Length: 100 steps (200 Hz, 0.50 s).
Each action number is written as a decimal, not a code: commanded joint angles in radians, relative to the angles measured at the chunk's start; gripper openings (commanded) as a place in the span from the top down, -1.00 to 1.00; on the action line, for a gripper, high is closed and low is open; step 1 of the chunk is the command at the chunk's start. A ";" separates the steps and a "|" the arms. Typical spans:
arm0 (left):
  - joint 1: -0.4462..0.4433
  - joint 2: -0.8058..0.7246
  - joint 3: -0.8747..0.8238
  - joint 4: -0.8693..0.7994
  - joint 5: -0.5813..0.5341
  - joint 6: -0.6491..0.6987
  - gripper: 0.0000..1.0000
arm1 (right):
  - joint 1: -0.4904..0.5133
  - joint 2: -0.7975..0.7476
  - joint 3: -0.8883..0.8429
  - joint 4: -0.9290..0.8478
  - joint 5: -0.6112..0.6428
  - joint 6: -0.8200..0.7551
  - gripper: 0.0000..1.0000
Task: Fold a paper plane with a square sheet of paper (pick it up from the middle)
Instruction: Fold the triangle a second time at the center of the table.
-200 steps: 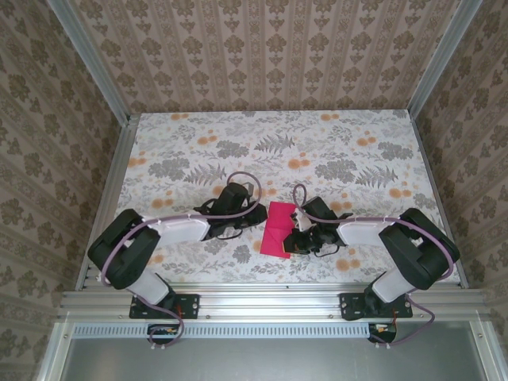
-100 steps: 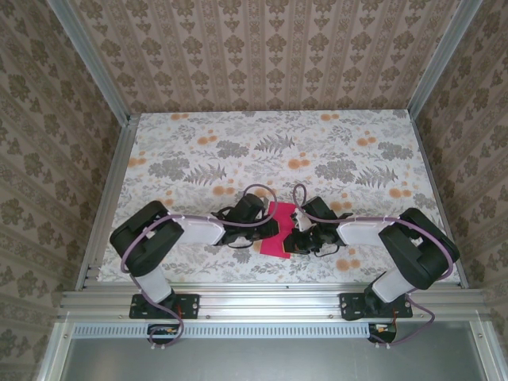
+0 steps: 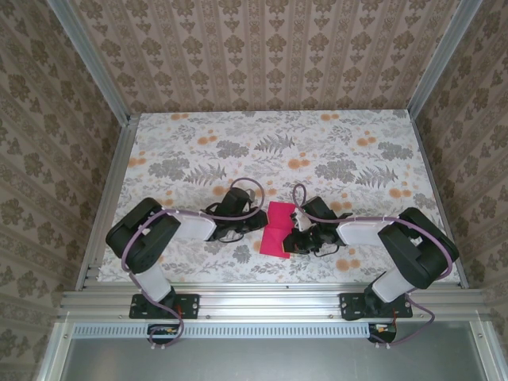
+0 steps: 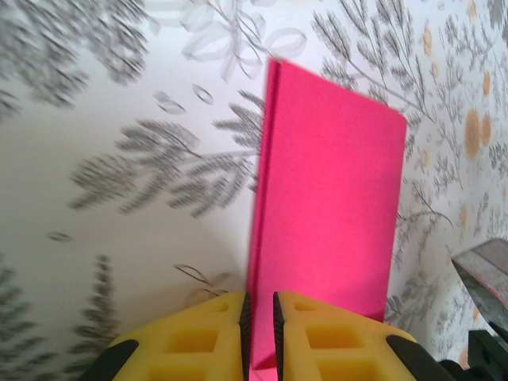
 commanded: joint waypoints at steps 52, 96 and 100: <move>-0.033 -0.173 0.032 -0.121 0.034 0.075 0.62 | 0.012 0.082 -0.030 -0.127 0.103 -0.027 0.74; -0.088 -0.112 0.056 -0.124 0.026 0.055 0.65 | 0.012 0.091 -0.022 -0.115 0.098 -0.024 0.73; -0.088 -0.102 0.053 -0.111 0.028 0.049 0.66 | 0.011 0.089 -0.021 -0.115 0.095 -0.024 0.72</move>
